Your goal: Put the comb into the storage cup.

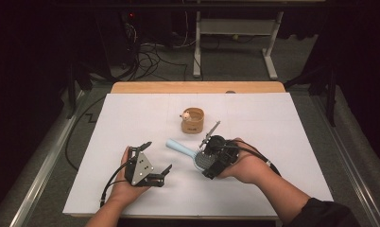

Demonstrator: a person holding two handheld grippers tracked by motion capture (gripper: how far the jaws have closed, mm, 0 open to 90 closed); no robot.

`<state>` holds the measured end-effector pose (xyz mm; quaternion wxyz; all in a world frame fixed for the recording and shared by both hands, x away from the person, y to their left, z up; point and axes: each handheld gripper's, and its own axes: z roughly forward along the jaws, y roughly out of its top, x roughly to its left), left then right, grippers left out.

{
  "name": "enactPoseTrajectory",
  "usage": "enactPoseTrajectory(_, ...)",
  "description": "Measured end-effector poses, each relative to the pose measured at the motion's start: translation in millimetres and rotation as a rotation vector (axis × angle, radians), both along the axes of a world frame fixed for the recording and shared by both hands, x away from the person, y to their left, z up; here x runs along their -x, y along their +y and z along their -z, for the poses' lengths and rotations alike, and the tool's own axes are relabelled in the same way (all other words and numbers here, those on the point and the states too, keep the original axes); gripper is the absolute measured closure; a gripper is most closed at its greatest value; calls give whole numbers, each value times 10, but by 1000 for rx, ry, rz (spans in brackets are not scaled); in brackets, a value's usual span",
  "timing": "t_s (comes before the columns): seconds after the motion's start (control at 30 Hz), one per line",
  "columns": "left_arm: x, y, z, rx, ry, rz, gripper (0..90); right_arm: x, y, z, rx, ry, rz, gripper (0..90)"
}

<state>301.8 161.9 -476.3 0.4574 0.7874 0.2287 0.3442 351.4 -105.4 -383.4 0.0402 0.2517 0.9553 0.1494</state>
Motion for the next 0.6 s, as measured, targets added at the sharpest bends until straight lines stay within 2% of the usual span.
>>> enactPoseTrajectory(0.23,5,-14,11,-12,-6,1,11,0,46,-16,3,-3,-6,209)
enactPoseTrajectory(0.6,42,-73,15,-33,-41,2,11,4,99,-22,2,2,-13,209)
